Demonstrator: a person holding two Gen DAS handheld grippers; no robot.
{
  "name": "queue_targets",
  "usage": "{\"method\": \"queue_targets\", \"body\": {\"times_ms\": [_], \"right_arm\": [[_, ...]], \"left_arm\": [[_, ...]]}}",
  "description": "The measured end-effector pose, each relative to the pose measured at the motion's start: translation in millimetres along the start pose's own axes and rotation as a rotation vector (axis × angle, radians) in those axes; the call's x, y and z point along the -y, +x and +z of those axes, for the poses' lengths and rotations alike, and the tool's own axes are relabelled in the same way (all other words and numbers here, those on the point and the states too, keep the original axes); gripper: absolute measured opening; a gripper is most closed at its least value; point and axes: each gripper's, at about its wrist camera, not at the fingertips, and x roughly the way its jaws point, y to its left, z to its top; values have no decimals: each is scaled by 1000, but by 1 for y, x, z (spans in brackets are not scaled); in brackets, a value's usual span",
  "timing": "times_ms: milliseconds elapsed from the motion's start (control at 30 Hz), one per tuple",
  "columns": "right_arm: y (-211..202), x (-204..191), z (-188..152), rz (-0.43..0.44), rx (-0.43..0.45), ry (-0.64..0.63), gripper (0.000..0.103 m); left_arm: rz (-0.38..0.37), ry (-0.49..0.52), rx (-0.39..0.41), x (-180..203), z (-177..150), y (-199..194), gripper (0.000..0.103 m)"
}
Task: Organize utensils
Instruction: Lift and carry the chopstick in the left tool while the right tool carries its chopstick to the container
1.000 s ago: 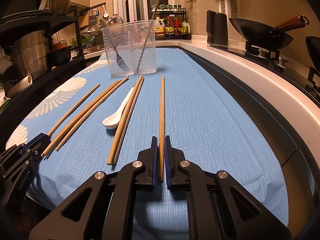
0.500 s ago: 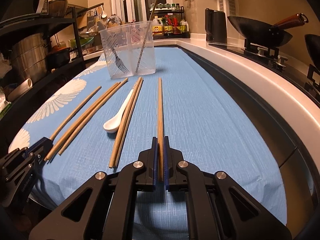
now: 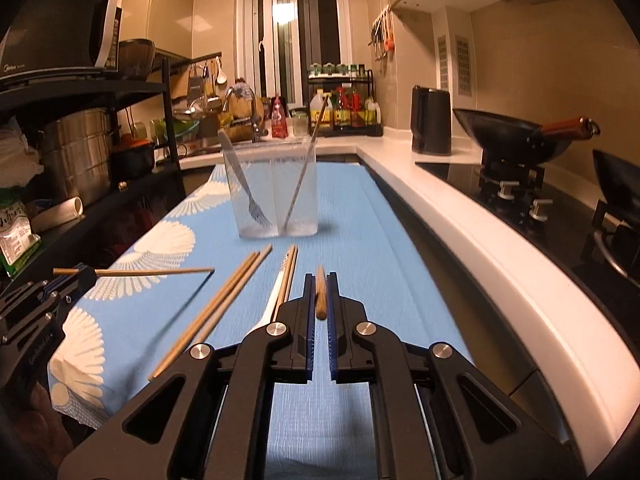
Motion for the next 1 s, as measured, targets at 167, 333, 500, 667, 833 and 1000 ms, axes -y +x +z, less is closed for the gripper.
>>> {"method": "queue_targets", "body": {"times_ms": [167, 333, 500, 667, 833, 1000], "right_arm": [[-7, 5, 23, -1, 39, 23, 5], [1, 7, 51, 8, 38, 32, 5], [13, 5, 83, 39, 7, 41, 5], [23, 1, 121, 81, -18, 53, 5], [32, -2, 154, 119, -35, 43, 5], [41, -4, 190, 160, -37, 25, 5]], "left_arm": [[-40, -21, 0, -14, 38, 2, 6], [-84, -33, -38, -25, 77, 15, 6], [-109, -65, -107, -39, 105, 36, 6], [-126, -80, -151, -49, 123, 52, 6], [-151, -96, -190, -55, 139, 68, 6], [-179, -87, -197, -57, 168, 83, 6]]}}
